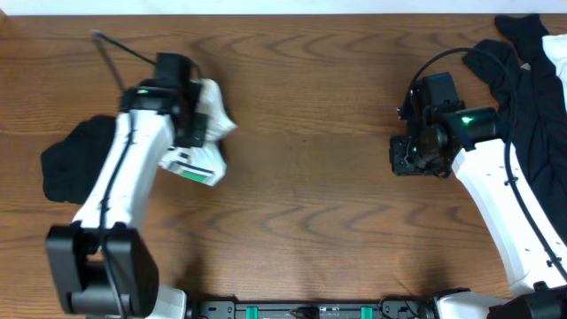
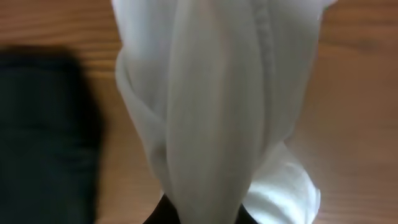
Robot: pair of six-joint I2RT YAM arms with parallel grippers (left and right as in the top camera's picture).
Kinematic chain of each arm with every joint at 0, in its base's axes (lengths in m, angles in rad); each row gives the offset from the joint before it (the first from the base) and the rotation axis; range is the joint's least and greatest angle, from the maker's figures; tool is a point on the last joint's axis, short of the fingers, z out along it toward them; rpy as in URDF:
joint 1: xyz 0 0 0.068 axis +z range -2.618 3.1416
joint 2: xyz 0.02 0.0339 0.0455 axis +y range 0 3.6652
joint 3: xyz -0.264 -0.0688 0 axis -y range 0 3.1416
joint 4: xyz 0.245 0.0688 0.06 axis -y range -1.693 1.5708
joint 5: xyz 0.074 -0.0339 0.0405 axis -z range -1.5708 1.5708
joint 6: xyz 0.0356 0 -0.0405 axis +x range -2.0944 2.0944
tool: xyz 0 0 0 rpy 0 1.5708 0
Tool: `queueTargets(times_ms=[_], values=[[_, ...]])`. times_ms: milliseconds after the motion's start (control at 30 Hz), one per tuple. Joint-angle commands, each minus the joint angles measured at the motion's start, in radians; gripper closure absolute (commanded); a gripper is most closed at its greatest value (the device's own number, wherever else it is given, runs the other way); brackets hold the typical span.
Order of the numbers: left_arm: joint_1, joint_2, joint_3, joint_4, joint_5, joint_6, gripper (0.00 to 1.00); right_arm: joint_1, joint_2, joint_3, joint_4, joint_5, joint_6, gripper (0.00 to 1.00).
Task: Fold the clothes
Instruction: 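Carry the folded white bundle left with the left gripper onto the black cloth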
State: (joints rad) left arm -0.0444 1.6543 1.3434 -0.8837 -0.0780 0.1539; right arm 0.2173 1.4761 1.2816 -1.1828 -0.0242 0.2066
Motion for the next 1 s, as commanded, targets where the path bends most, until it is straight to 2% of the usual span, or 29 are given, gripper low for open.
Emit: queueTargets(times_ms=[0, 333, 967], values=[[0.078, -0.037, 0.037, 0.013, -0.073, 0.045, 0.94, -0.010, -0.012, 0.008, -0.003, 0.028, -0.014, 0.70], [0.277, -0.040, 0.043, 0.142, -0.008, 0.049, 0.94, -0.010, -0.012, 0.007, -0.003, 0.028, -0.014, 0.70], [0.463, -0.015, 0.042, 0.219, 0.050, 0.051, 0.94, -0.010, -0.012, 0.007, -0.015, 0.028, -0.032, 0.70]])
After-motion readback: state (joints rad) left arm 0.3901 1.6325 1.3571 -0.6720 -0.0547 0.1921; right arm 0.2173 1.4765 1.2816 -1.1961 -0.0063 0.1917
